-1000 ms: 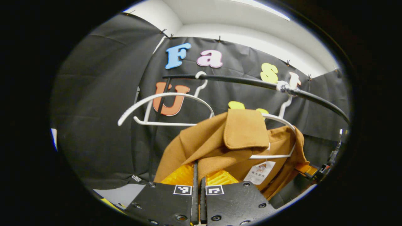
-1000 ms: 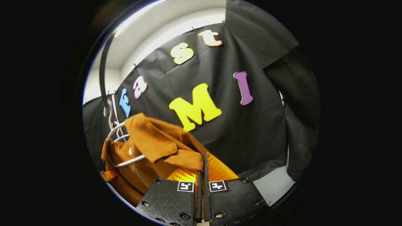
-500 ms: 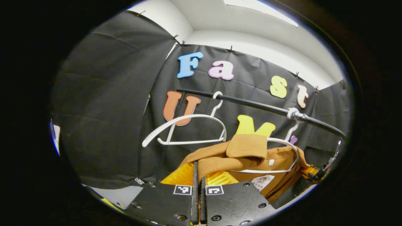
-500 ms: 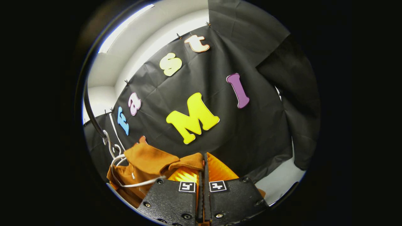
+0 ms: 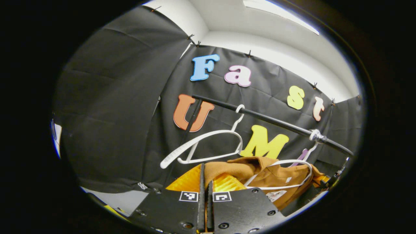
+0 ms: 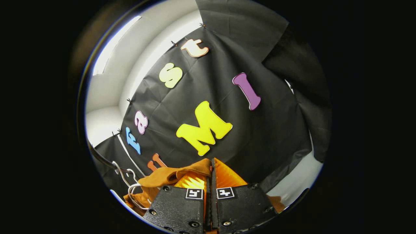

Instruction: Grasp the clothes on the hanger with both hands and then place them into the laundry hamper below.

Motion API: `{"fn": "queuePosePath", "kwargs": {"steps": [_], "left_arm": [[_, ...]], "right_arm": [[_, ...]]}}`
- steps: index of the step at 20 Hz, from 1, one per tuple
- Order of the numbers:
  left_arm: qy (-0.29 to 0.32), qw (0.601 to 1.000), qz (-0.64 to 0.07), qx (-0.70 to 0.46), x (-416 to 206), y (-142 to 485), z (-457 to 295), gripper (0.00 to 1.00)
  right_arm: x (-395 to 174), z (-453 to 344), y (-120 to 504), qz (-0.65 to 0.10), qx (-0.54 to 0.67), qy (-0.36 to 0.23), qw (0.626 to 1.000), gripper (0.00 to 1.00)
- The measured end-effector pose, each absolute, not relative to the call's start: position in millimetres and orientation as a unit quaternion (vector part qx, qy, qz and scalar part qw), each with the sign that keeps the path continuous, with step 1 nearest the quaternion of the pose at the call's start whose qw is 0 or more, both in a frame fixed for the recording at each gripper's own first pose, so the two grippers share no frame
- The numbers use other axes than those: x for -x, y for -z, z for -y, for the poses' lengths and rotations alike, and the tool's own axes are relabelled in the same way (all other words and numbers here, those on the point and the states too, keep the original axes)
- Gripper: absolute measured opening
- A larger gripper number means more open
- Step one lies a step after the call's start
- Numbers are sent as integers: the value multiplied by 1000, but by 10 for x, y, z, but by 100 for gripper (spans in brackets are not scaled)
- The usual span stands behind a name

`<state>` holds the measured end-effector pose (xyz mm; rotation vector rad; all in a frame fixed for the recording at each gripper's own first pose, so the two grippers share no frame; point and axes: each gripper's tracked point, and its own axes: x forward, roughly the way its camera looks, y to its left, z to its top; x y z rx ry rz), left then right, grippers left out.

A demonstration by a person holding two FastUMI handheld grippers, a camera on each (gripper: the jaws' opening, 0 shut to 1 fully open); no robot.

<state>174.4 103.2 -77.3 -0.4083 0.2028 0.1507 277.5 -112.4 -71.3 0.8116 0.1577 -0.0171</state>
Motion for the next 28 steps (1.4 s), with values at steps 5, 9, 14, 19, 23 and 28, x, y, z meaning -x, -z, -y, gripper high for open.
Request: {"fn": "queuePosePath", "kwargs": {"steps": [5,9,14,19,23,28], "left_arm": [[-74,969,-100,211,-1839,753,-1131,2],[-87,967,-113,210,-1923,893,-1220,2],[-90,963,-134,215,-1958,1115,-1279,3],[-79,959,-151,228,-1956,1353,-1186,2],[-69,956,-154,240,-1913,1481,-1105,2],[-55,950,-178,252,-1825,1741,-1004,2]], "right_arm": [[-2938,1197,580,-78,-408,-5,910,0],[-3065,1132,599,-95,-407,-26,908,0],[-3226,1165,798,-118,-420,-27,899,0],[-3331,1239,974,-137,-426,-22,894,0],[-3367,1291,1130,-149,-437,-16,887,0],[-3273,1313,1531,-184,-447,-6,875,0]]}}
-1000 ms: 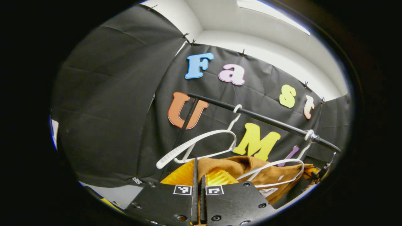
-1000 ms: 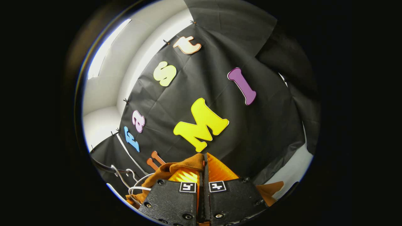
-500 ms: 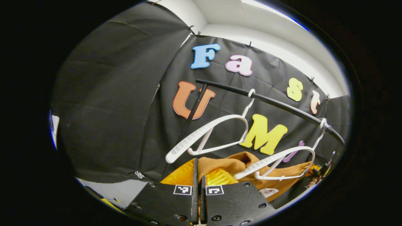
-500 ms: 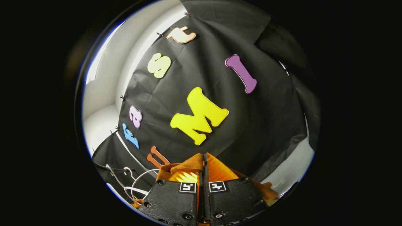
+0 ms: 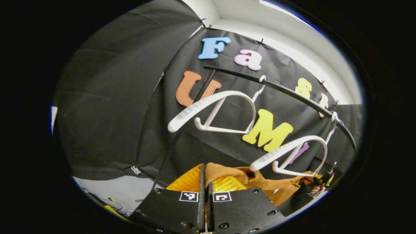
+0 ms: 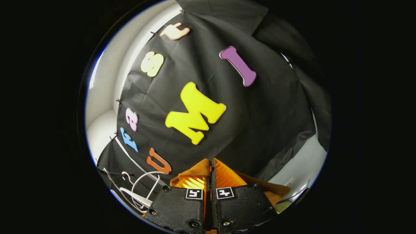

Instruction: Grasp the clothes on the hanger with both hands and then place them into the laundry hamper below.

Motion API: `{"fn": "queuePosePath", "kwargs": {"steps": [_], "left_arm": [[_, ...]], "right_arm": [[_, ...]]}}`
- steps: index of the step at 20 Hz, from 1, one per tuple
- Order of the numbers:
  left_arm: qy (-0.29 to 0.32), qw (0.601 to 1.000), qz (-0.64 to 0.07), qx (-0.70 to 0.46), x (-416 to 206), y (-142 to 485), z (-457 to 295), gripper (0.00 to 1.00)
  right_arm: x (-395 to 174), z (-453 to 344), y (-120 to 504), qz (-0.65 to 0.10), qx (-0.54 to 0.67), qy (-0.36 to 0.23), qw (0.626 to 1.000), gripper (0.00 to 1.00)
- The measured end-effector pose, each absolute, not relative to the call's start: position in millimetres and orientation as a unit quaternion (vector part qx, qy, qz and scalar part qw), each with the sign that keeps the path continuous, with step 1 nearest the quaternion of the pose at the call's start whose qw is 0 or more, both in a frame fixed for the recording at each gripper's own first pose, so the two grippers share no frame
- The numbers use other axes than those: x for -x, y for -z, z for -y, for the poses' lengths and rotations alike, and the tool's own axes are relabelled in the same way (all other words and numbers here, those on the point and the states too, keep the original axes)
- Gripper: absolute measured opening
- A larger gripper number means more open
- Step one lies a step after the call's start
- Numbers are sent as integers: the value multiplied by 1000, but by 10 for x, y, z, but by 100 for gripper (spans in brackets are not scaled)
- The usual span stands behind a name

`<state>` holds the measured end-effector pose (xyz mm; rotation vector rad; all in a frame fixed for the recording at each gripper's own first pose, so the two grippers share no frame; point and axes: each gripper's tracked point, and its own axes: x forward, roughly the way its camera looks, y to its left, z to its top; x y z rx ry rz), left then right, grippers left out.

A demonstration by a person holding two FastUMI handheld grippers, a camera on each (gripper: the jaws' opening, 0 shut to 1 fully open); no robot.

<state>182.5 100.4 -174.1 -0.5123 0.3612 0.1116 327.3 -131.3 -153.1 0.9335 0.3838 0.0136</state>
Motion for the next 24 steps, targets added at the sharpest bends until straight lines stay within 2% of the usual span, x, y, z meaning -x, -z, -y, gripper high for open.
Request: {"fn": "queuePosePath", "kwargs": {"steps": [5,15,24], "left_arm": [[-57,950,-188,243,-1742,1884,-979,2],[-45,958,-214,185,-1463,2013,-894,2],[2,966,-229,122,-1132,2028,-482,2]], "right_arm": [[-3128,1293,1701,-193,-451,-3,871,0],[-2587,975,2029,-226,-396,-16,890,0],[-2024,579,2139,-246,-355,-34,901,0]]}}
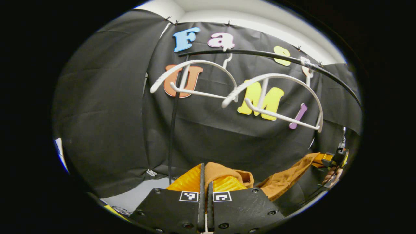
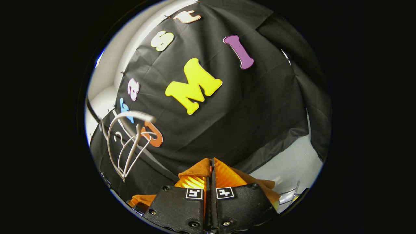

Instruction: Grasp the clothes on the hanger with both hands and then place them into the laundry hamper below.

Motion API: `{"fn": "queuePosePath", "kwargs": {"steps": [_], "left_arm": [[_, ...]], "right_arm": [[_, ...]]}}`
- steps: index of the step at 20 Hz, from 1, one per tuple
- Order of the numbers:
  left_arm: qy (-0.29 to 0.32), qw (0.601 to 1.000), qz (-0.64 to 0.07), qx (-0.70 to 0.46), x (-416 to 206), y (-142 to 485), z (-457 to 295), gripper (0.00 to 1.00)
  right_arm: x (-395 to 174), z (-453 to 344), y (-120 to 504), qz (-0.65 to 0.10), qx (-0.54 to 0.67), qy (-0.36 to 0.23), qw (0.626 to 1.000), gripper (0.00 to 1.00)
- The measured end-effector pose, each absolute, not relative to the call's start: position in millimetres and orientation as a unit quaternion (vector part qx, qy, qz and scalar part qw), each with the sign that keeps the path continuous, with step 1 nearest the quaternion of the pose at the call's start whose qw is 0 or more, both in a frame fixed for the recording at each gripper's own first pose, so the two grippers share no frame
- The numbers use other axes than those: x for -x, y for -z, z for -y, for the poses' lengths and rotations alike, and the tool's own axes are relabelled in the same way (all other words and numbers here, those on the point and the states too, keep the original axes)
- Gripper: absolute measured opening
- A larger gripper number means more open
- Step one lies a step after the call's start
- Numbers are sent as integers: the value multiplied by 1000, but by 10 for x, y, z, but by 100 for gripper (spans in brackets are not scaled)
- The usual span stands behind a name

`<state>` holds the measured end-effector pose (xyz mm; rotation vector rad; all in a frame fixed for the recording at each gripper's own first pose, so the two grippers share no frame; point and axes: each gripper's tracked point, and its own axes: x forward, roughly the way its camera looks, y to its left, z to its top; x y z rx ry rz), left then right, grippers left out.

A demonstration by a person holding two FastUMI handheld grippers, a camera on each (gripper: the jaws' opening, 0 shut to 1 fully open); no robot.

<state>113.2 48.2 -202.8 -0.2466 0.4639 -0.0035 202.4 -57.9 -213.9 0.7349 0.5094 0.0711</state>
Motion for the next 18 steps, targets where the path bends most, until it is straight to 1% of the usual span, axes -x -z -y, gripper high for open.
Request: {"fn": "queuePosePath", "kwargs": {"steps": [4,8,13,18], "left_arm": [[33,966,-230,114,-1016,1970,-234,2],[69,965,-227,112,-968,1864,73,2],[113,963,-217,115,-931,1674,414,2],[149,961,-201,117,-868,1430,625,2]], "right_arm": [[-1728,331,2066,-250,-326,-56,910,0],[-1469,-48,1957,-260,-315,-94,908,0],[-1270,-657,1796,-273,-307,-159,898,0],[-1056,-1113,1583,-284,-315,-220,879,0]]}}
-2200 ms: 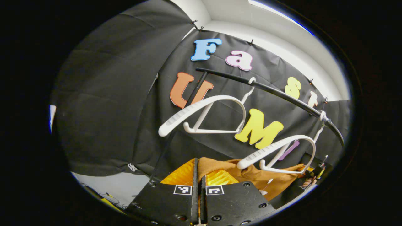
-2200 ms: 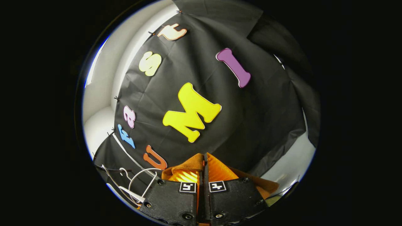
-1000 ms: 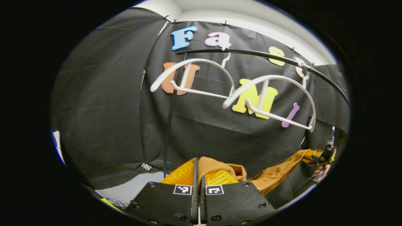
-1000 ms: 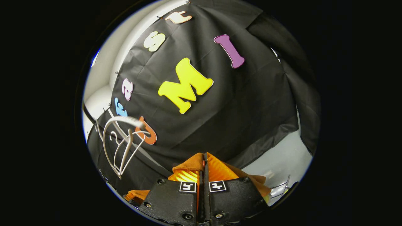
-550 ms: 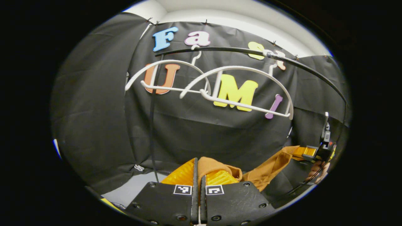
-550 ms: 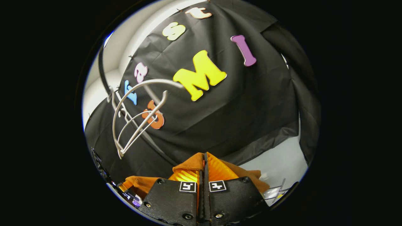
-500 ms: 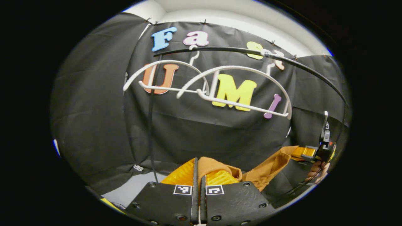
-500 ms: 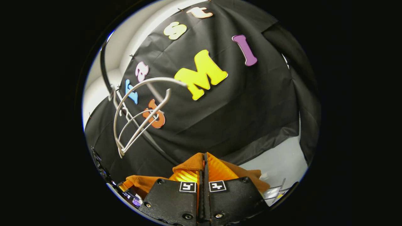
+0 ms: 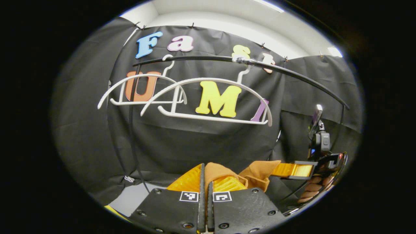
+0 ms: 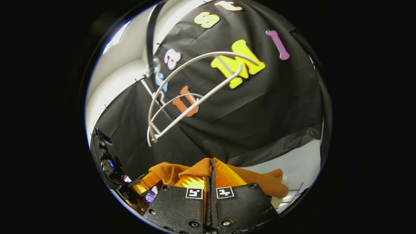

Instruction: Grasp the clothes on the hanger with both hands and then place them into the laundry hamper below.

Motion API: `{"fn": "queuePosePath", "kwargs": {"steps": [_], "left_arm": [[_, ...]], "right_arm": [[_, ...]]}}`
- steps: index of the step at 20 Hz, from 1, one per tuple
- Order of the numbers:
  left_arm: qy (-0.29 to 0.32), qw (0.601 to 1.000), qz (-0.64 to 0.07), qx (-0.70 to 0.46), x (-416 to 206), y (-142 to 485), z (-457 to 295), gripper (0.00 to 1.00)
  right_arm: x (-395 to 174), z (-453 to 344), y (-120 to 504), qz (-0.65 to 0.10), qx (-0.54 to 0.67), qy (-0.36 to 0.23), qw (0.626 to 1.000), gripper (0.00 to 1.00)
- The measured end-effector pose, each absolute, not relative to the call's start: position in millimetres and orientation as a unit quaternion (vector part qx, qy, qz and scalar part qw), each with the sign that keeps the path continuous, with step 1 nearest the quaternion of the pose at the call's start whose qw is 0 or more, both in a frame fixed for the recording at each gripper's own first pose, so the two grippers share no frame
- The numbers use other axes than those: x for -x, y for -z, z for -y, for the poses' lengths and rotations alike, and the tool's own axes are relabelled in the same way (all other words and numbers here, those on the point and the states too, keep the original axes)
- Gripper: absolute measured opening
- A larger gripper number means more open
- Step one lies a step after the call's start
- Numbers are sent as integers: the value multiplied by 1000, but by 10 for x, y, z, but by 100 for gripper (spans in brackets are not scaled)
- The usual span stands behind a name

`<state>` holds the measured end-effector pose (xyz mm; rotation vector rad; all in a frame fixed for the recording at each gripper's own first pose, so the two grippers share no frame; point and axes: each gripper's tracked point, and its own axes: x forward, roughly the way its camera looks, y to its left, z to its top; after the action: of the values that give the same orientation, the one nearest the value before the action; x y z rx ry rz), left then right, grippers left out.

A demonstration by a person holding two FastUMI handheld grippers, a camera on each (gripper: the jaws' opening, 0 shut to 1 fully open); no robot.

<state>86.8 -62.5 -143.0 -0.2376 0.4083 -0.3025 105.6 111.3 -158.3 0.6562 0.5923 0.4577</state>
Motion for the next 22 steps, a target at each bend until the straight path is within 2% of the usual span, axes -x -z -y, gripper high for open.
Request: {"fn": "queuePosePath", "kwargs": {"steps": [5,9,10,12,13,14,15,16,22], "left_arm": [[158,959,-191,135,-758,1307,658,2],[147,958,-205,137,-740,1467,588,2],[142,956,-215,139,-741,1587,564,9],[133,952,-236,143,-740,1822,523,8],[128,950,-246,143,-732,1943,498,2],[122,948,-258,143,-722,2065,475,2],[117,945,-271,144,-699,2175,447,8],[112,942,-281,145,-683,2264,427,2],[83,928,-338,136,-534,2835,240,2]], "right_arm": [[-1012,-1325,1405,-275,-345,-240,865,0],[-921,-1447,1642,-303,-372,-245,843,0],[-929,-1460,1738,-310,-374,-239,840,0],[-901,-1449,1974,-324,-364,-224,844,0],[-891,-1465,2122,-331,-353,-215,848,0],[-891,-1458,2267,-338,-345,-206,851,0],[-882,-1452,2394,-347,-339,-198,852,0],[-884,-1447,2494,-353,-338,-191,851,0],[-810,-1413,3109,-399,-314,-146,849,0]]}}
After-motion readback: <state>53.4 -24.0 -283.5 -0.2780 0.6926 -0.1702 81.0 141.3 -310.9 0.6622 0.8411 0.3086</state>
